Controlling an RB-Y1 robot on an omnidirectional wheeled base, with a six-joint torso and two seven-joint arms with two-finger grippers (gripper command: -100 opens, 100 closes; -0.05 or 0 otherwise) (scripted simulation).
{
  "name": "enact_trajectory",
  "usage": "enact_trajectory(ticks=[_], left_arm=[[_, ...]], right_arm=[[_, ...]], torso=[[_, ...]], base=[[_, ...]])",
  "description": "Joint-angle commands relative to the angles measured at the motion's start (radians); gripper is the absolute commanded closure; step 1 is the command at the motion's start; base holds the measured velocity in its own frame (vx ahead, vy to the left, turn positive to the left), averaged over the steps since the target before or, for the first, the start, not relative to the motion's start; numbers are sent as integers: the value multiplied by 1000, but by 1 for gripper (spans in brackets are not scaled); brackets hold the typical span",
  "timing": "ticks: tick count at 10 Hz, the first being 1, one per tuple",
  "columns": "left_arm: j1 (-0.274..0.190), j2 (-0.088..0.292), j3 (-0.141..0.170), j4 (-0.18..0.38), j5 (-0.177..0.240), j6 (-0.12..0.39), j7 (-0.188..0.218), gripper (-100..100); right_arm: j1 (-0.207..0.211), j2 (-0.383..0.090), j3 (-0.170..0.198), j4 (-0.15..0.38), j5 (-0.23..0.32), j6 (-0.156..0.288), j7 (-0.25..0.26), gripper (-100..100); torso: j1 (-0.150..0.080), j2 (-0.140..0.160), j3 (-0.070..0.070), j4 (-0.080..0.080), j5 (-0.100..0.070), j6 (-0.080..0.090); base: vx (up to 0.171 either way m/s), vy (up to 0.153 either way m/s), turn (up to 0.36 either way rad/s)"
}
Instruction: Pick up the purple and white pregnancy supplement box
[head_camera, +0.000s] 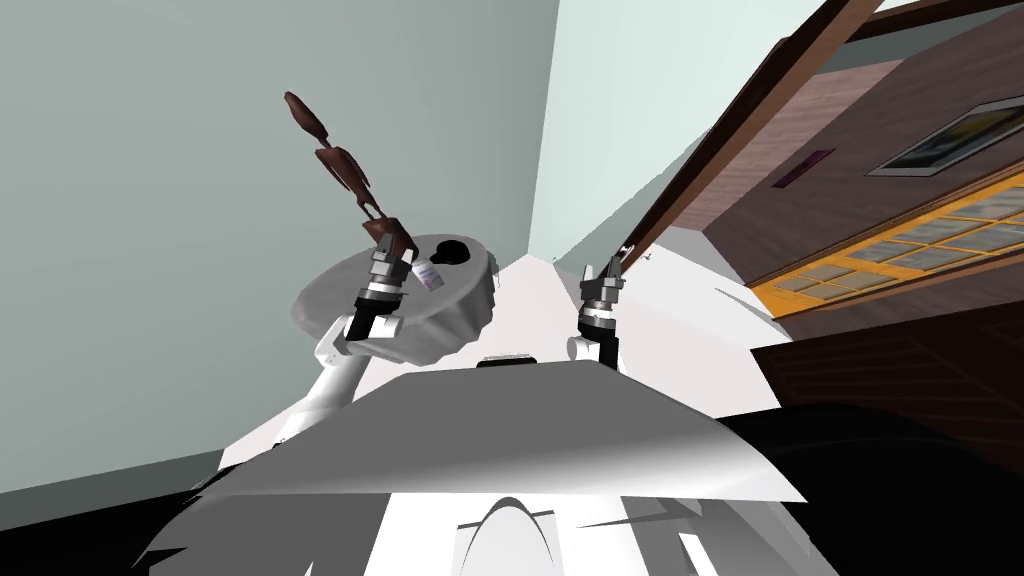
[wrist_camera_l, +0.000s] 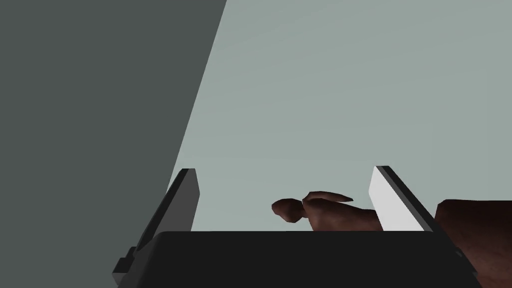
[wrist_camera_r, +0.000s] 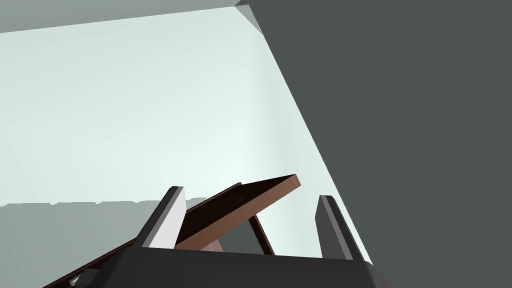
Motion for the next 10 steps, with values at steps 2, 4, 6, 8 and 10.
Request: enact_trajectory(ticks=[2, 4, 6, 8, 10], left_arm=[[-54, 62, 1, 80, -30, -27, -10, -100], [-78, 90, -2, 133, -46, -40, -19, -100], [-100, 118, -7, 178, -64, -55, -30, -100], [-140, 170, -25, 249, -104, -89, -61, -100], [-157, 193, -37, 301, -125, -107, -79, -100]], right_arm=[[0, 0, 0, 0, 0, 0, 0, 0], [0, 0, 0, 0, 0, 0, 0, 0], [0, 0, 0, 0, 0, 0, 0, 0], [0, 0, 0, 0, 0, 0, 0, 0], [0, 0, 0, 0, 0, 0, 0, 0]], torso=[[0, -1, -1, 0, 0, 0], [0, 0, 0, 0, 0, 0], [1, 2, 1, 0, 0, 0], [-1, -1, -1, 0, 0, 0], [0, -1, -1, 0, 0, 0]], base=[[-72, 79, -135], [-80, 60, -104], [-98, 75, -109], [-66, 58, -122], [-60, 61, -85]])
